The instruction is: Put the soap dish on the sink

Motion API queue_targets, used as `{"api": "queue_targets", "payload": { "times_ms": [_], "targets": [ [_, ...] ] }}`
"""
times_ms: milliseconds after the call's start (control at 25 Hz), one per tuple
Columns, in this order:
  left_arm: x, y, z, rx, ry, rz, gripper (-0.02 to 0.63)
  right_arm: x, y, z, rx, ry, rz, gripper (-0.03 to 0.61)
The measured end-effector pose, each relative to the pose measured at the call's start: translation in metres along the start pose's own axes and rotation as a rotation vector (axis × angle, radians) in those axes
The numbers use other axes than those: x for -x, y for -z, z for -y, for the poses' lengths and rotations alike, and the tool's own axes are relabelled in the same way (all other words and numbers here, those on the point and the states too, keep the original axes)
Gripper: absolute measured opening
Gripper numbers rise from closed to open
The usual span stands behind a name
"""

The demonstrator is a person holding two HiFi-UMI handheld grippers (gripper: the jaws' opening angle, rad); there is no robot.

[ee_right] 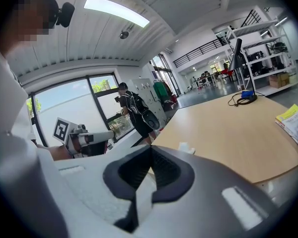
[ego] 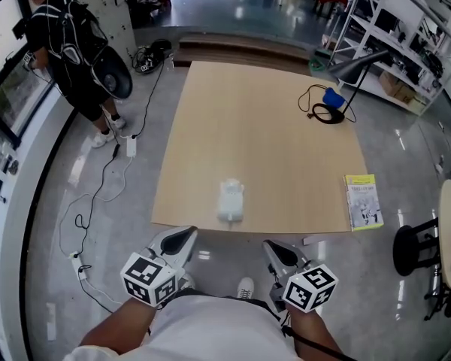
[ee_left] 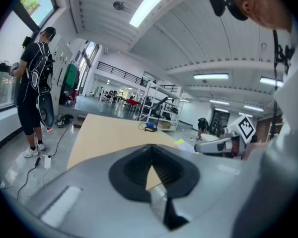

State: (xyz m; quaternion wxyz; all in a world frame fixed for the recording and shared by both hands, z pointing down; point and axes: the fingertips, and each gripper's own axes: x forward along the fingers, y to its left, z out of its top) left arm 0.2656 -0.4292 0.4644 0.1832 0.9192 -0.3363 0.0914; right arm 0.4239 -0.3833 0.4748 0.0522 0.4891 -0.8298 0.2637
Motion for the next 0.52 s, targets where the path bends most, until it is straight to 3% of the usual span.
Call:
{"api": "queue_targets", "payload": {
  "times_ms": [520],
  "targets": [
    [-0.0010, 0.0012, 0.0066, -0.002, 0.012, -0.001, 0.006, 0.0058, 0.0081, 0.0009, -0.008, 0.003, -0.017, 0.002]
  ]
}}
